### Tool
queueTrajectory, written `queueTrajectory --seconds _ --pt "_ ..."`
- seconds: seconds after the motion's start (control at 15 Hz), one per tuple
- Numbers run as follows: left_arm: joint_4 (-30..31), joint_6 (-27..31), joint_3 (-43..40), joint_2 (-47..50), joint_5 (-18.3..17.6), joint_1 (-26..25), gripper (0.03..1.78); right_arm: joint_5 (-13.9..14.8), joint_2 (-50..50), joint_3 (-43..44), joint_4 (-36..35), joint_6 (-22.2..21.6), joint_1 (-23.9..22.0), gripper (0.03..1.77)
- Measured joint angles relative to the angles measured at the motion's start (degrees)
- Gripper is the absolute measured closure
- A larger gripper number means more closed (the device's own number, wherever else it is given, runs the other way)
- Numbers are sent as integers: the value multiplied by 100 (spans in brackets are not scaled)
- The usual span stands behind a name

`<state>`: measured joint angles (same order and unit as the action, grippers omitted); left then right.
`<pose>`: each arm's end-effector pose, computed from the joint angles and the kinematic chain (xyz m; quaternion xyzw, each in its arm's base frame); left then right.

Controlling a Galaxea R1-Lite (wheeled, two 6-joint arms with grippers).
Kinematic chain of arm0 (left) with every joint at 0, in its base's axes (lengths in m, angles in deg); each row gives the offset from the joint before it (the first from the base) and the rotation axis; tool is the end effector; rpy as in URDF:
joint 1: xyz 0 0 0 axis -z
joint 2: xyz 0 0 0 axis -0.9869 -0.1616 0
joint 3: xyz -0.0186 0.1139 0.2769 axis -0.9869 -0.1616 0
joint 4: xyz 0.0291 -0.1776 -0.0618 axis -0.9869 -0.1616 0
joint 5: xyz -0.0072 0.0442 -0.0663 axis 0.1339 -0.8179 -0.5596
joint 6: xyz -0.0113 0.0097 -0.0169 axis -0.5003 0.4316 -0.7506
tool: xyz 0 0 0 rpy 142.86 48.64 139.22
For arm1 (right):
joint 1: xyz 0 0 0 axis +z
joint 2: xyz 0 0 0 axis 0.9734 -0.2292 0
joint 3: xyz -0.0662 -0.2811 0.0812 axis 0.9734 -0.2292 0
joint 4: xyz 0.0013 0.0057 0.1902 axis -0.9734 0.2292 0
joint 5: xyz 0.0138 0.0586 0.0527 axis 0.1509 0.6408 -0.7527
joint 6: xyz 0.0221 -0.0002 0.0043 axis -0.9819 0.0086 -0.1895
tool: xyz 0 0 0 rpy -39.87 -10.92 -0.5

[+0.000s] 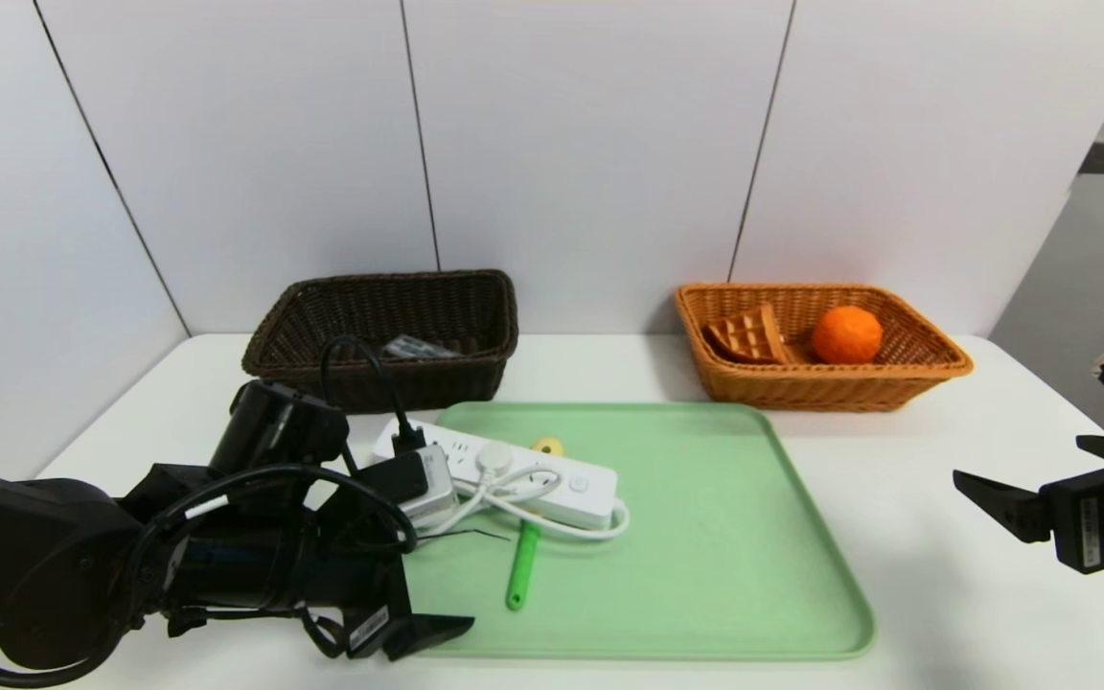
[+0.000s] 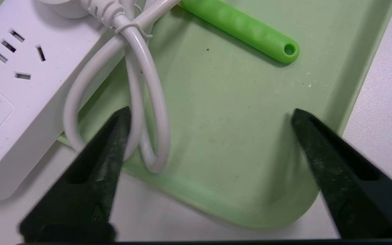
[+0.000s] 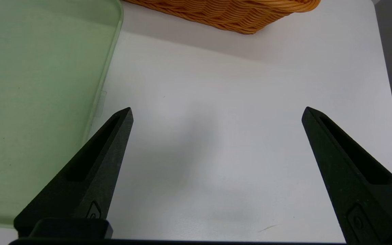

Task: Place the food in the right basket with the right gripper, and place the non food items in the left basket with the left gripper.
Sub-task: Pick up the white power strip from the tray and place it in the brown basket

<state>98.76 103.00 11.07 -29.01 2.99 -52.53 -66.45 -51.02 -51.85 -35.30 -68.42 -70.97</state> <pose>0.2244 -0.1297 0.1148 0.2629 0.2373 -0.4846 0.7999 0.1568 0.0132 0.1821 -0.1216 0.2267 0.0138 0.9662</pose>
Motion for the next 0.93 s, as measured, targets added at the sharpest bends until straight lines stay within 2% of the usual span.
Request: queueTrajectory --seconds 0.07,0.2,0.4,0.47,0.53,0.93 --pt "9 0 5 -7 0 13 44 -2 15 0 0 -2 0 9" --pt "13 -6 9 -7 0 24 73 0 45 0 0 -2 0 9" --pt "9 11 -6 -5 9 29 103 0 77 -9 0 1 0 9" --pt "13 11 -15 -2 11 29 129 0 83 -9 0 0 0 9" --pt "20 13 -28 0 11 29 174 2 89 -9 -1 1 0 9" --pt "11 9 -50 34 26 32 173 2 140 -11 0 9 0 9"
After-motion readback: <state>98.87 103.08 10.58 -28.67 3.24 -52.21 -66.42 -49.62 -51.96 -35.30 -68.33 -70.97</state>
